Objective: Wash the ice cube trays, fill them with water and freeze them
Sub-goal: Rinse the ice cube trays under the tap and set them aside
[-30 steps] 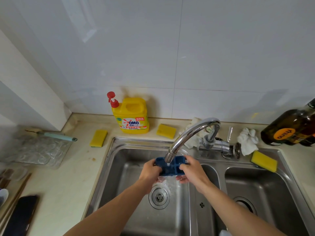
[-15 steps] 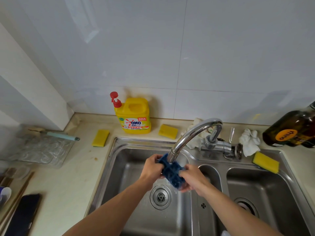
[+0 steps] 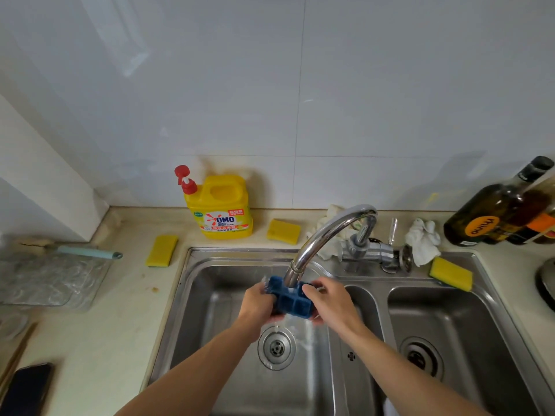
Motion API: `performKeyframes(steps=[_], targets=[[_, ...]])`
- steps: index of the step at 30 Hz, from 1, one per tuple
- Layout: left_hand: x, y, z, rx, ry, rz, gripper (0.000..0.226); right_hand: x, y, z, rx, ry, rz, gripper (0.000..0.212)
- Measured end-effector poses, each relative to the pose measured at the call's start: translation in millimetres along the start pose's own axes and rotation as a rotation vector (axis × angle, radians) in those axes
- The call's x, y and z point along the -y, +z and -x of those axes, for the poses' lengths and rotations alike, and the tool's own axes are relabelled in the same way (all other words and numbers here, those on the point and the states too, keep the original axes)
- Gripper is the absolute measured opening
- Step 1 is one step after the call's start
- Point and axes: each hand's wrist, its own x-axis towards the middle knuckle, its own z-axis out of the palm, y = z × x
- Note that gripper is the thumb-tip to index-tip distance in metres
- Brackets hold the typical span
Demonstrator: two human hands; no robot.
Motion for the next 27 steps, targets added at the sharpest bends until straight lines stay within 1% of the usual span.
performKeyframes(steps=[2,4,7,10,13,16,19,21,23,25,27], targets=[[-2.7,3.7,-2.5,-0.005,0.014,0.000,0.028,-2.7,-2.2,1.9,-0.015,-0.008,0.000,0.014],[-6.3,7.6,-4.0,0.025,0.027,0.013,0.026,-7.9,-5.8,2.6,-0.028,0.027,-0.044,0.018],[-11.4,12.8,-2.0,0.097,0.052,0.019,0.017,-18.8,-11.6,4.5,-0.059,0.148,-0.195,0.024],[-13.7,16.3,5.6,0.175,0.103,-0.030,0.011,-28.6,-12.0,6.5,-0.092,0.252,-0.313,0.027],[-13.0,14.7,14.7,0.226,0.138,-0.067,0.018,-31.3,-6.8,9.4,-0.098,0.317,-0.388,0.030],[-11.5,6.0,20.3,0.214,0.147,-0.084,0.027,-27.0,1.5,13.7,-0.086,0.303,-0.398,0.027],[-9.2,-4.5,18.8,0.102,0.087,-0.054,0.036,-18.2,8.3,18.2,-0.055,0.224,-0.363,0.024],[-6.3,-9.5,16.6,0.041,0.021,-0.009,0.034,-10.5,11.8,21.3,-0.017,0.167,-0.355,0.025],[-3.2,-12.0,14.6,0.020,-0.013,0.033,0.032,-5.7,14.1,25.0,0.004,0.116,-0.341,0.024],[-2.6,-11.2,15.1,0.026,0.003,0.036,0.032,-6.4,12.9,28.5,-0.021,0.100,-0.339,0.023],[-3.9,-7.1,19.4,0.062,0.052,0.006,0.028,-12.2,8.6,30.9,-0.053,0.141,-0.361,0.026]])
